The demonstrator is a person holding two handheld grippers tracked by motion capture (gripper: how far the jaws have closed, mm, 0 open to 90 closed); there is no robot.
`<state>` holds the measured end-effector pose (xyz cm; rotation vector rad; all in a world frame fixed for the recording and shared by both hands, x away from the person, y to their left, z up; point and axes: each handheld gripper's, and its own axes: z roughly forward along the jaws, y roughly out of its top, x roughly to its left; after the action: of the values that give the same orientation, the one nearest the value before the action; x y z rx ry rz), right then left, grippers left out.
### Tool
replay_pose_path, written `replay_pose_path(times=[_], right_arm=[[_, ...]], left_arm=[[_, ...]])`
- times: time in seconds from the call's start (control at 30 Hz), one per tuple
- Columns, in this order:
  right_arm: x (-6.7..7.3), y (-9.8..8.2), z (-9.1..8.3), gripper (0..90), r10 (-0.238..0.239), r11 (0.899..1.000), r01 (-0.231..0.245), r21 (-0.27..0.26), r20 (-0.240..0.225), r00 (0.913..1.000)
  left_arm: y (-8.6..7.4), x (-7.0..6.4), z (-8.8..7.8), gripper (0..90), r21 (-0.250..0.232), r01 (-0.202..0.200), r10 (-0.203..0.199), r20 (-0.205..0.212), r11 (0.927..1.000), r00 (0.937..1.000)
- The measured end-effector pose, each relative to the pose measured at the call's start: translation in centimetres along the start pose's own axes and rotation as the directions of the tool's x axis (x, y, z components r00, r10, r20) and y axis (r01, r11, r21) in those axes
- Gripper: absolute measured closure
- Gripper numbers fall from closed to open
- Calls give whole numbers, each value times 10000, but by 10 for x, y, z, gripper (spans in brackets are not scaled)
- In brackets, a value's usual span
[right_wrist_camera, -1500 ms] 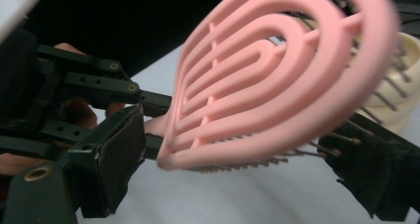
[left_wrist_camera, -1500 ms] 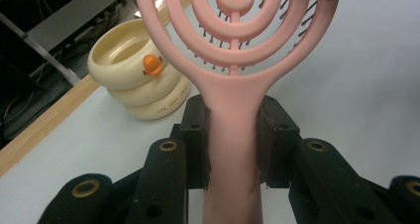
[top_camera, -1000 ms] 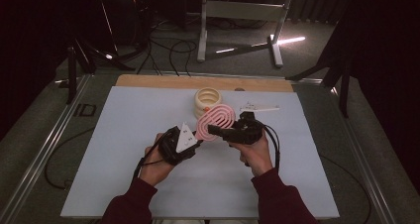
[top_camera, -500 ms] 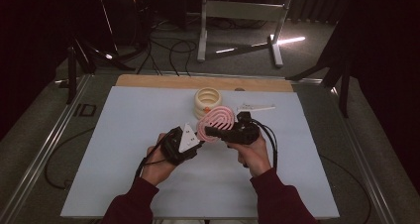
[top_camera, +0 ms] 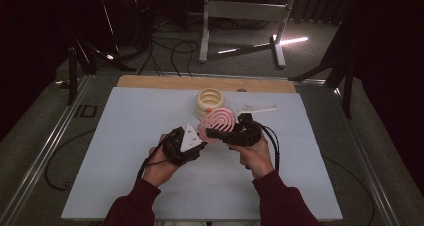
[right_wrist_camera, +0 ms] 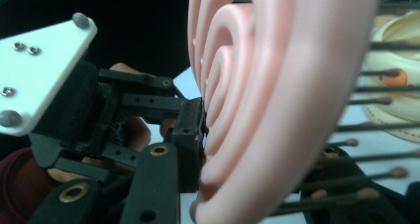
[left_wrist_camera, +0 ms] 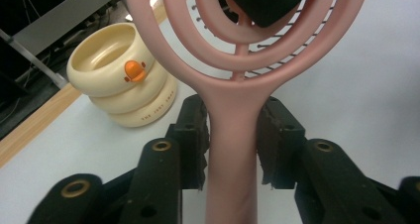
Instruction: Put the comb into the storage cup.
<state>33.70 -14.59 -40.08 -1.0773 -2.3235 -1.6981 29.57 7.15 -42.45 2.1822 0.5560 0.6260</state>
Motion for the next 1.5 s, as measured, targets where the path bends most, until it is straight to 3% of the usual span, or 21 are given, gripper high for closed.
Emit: replay_pose_path(times=[0.17,0.33,0.4,0.47,0.53,0.63,0.83,1.0,1.1,1.23,1.5], right_arm=[[0,0,0,638,-29,10000,29,-14,-1,10000],[1,1,0,637,-44,10000,44,-76,56,10000],[1,1,-1,638,-50,9999,51,-93,79,10000],[0,1,-1,637,-16,9999,17,-125,105,9999],[0,1,-1,638,-5,9999,6,-131,112,9999],[0,1,-1,637,-19,9999,21,-133,126,9999],[0,1,0,637,-32,9999,34,-120,143,9999],[0,1,-1,637,-31,9999,33,-132,174,9998],[-1,1,-2,637,-6,9998,9,-177,170,9999],[-1,1,-2,636,-21,9999,24,-161,169,9999],[0,2,-2,636,-27,9999,30,-161,206,9998]], left_arm=[[0,1,-2,579,-69,110,-109,68,9999,9999],[-3,5,-5,476,-398,585,-574,285,9975,9979],[-4,5,-5,427,-483,667,-659,166,9966,9977],[-5,6,-7,355,-620,730,-724,120,9954,9973],[-6,7,-8,278,-663,959,-937,353,9932,9950],[-7,7,-10,161,-621,947,-950,-19,9936,9955],[-12,13,-16,91,-663,1311,-1326,-176,9891,9910],[-20,20,-22,15,-781,1574,-1582,-46,9845,9874],[-28,25,-26,0,-862,1840,-1861,-161,9791,9824],[-43,32,-32,0,-1183,2292,-2321,-116,9662,9726],[-71,46,-47,0,-1439,2889,-2990,-538,9465,9527]])
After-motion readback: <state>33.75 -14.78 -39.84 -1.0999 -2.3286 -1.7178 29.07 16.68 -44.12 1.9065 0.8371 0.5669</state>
